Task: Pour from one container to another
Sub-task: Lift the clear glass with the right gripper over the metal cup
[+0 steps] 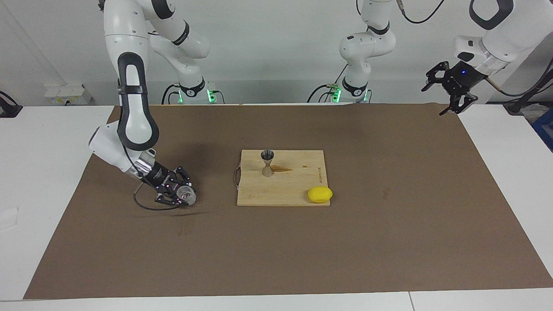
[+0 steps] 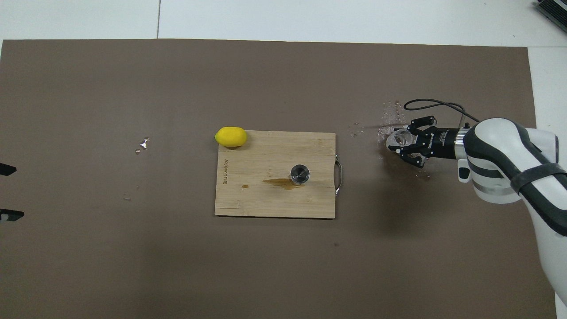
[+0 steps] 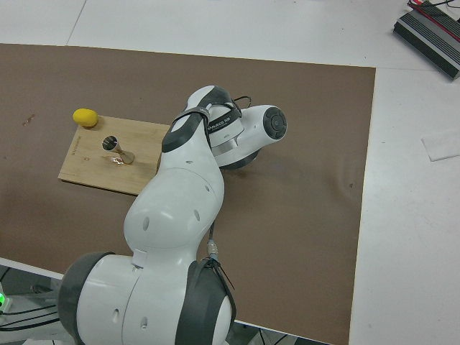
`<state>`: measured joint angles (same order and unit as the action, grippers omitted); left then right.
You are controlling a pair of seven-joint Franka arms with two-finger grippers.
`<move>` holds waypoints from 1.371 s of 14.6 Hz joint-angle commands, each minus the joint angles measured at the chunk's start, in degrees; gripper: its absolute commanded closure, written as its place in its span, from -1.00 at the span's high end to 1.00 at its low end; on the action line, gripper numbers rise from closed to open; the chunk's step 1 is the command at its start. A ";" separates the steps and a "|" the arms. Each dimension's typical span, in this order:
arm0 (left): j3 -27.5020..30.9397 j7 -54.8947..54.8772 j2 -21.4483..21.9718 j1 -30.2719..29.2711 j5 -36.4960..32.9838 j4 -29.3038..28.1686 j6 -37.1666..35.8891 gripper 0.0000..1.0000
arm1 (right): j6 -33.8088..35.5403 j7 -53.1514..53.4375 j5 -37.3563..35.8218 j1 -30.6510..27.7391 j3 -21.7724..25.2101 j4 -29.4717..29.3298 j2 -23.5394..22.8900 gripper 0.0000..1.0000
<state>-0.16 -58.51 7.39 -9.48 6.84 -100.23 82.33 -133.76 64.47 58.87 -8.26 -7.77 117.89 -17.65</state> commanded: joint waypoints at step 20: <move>-0.46 49.72 0.97 3.41 -7.98 -0.67 11.79 1.00 | 8.15 32.20 -39.25 22.23 -0.05 -7.75 7.99 -1.00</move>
<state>-0.69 -10.70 8.06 -7.65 1.09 -100.11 91.44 -128.33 94.16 23.47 14.07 -7.76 112.41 -10.03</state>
